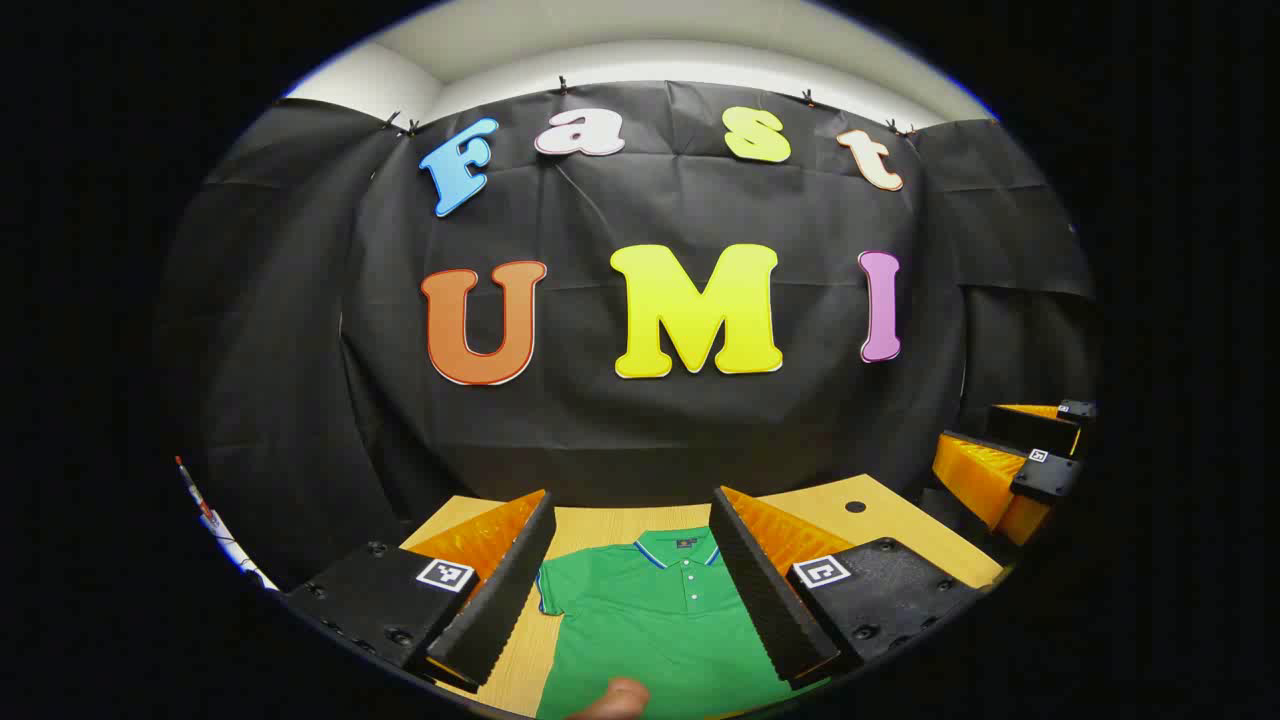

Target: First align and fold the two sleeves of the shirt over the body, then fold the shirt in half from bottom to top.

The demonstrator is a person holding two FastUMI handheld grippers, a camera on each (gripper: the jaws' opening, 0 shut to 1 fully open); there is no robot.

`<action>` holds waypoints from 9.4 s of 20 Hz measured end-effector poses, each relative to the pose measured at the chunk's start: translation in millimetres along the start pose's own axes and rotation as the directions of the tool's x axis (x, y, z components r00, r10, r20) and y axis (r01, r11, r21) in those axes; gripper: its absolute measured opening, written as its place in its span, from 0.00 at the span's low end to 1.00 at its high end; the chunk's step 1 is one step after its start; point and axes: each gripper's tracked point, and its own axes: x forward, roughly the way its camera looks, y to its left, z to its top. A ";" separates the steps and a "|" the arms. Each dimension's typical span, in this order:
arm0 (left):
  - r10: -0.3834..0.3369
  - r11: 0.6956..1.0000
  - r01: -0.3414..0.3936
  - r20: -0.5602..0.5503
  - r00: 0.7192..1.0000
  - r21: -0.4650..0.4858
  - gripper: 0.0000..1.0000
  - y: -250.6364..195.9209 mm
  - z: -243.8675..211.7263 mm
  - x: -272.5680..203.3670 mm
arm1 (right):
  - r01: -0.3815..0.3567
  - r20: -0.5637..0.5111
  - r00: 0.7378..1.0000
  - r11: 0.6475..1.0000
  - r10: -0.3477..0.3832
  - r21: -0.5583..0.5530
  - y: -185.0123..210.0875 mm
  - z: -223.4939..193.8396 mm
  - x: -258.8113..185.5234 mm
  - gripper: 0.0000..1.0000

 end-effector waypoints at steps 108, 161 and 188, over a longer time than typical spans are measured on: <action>0.250 0.967 -0.254 -0.312 0.917 0.029 0.99 153.8 -138.6 21.5 | -0.185 -0.398 0.898 0.982 0.187 0.044 88.8 -142.6 103.3 0.92; 0.062 0.994 -0.108 -0.737 0.674 -0.016 0.05 121.2 -305.4 200.7 | 0.130 -0.400 0.910 0.991 -0.107 0.030 -31.9 -103.6 -9.6 0.95; -0.125 0.978 0.205 -0.685 0.718 0.035 0.69 -9.5 -272.9 169.5 | 0.150 -0.516 0.852 0.986 -0.090 0.076 -73.5 -157.0 -16.4 0.95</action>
